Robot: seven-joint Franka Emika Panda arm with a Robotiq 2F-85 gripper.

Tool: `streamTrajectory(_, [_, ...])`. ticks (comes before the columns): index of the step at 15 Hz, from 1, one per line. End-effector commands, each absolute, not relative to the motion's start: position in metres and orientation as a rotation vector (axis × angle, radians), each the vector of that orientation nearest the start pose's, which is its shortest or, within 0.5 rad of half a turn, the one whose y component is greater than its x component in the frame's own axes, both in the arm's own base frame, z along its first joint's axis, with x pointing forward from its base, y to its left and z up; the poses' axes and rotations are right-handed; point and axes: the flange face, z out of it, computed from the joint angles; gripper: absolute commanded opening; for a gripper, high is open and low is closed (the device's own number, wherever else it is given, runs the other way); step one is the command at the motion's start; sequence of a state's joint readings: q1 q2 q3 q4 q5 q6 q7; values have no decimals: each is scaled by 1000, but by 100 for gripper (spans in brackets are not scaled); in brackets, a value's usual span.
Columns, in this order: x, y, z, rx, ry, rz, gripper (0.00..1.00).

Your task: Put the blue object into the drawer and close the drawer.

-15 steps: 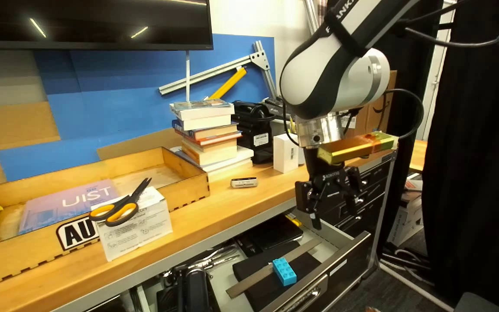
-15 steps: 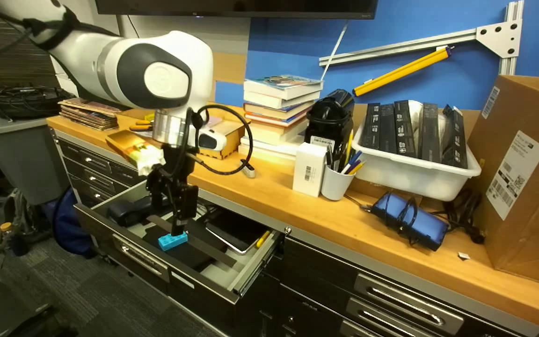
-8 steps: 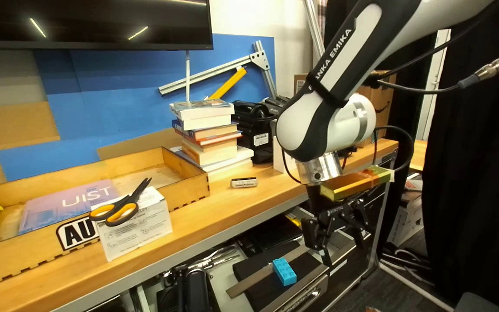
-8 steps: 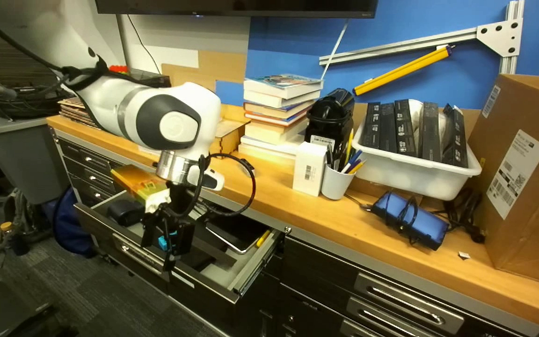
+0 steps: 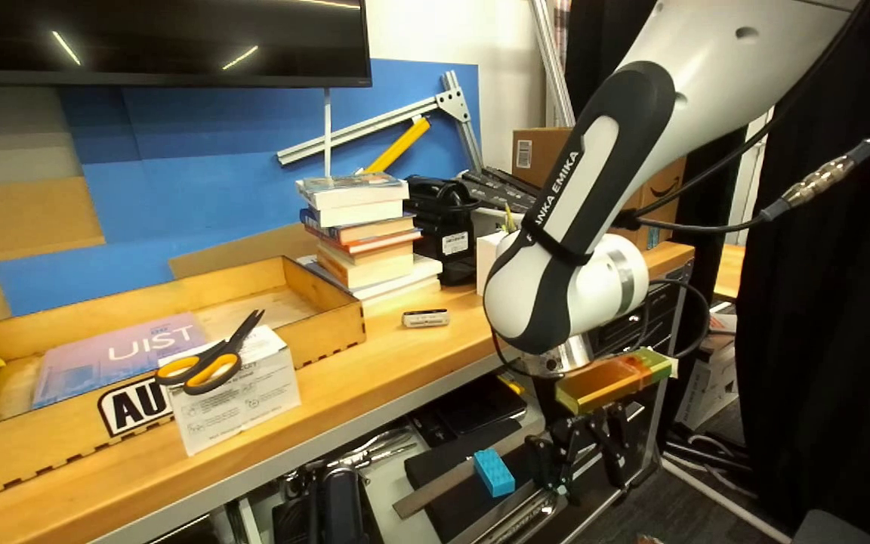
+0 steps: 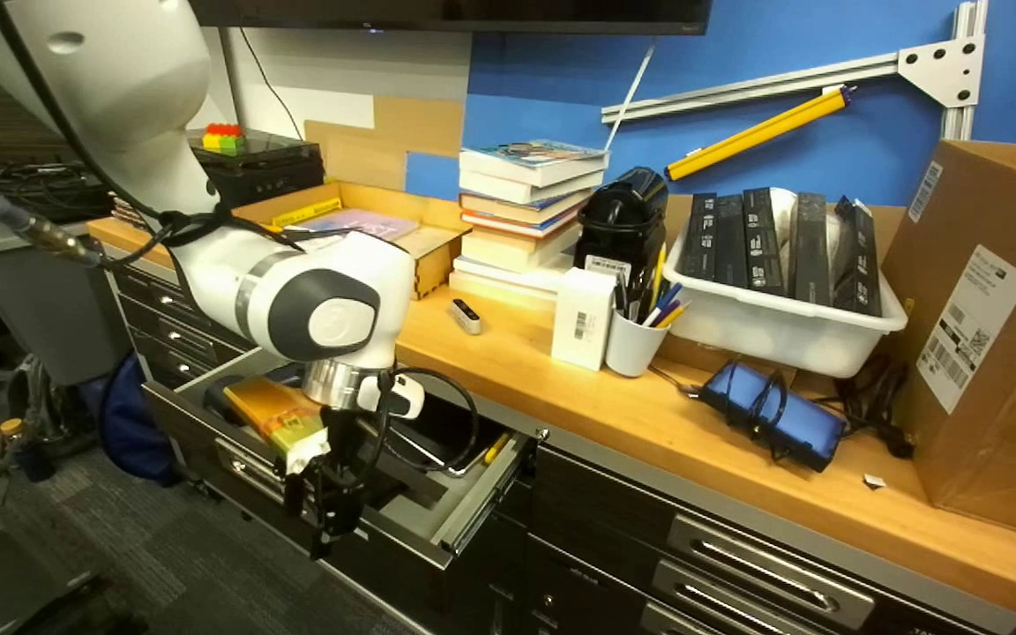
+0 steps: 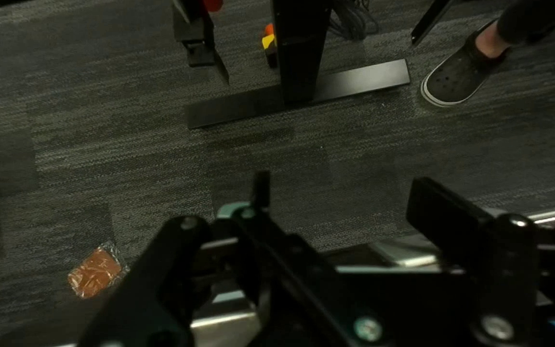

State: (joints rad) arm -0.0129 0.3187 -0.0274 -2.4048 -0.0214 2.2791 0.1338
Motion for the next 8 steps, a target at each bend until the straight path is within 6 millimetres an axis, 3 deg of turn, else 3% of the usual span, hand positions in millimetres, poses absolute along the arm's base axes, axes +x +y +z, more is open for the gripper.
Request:
streamTrajectory(1, [454,-8,153,-3112,294,509,42])
streamTrajectory(5, [480,13,162,-3096,331,282,12])
streamTrajectory(8, [493,30,160,-3094,369,129,4])
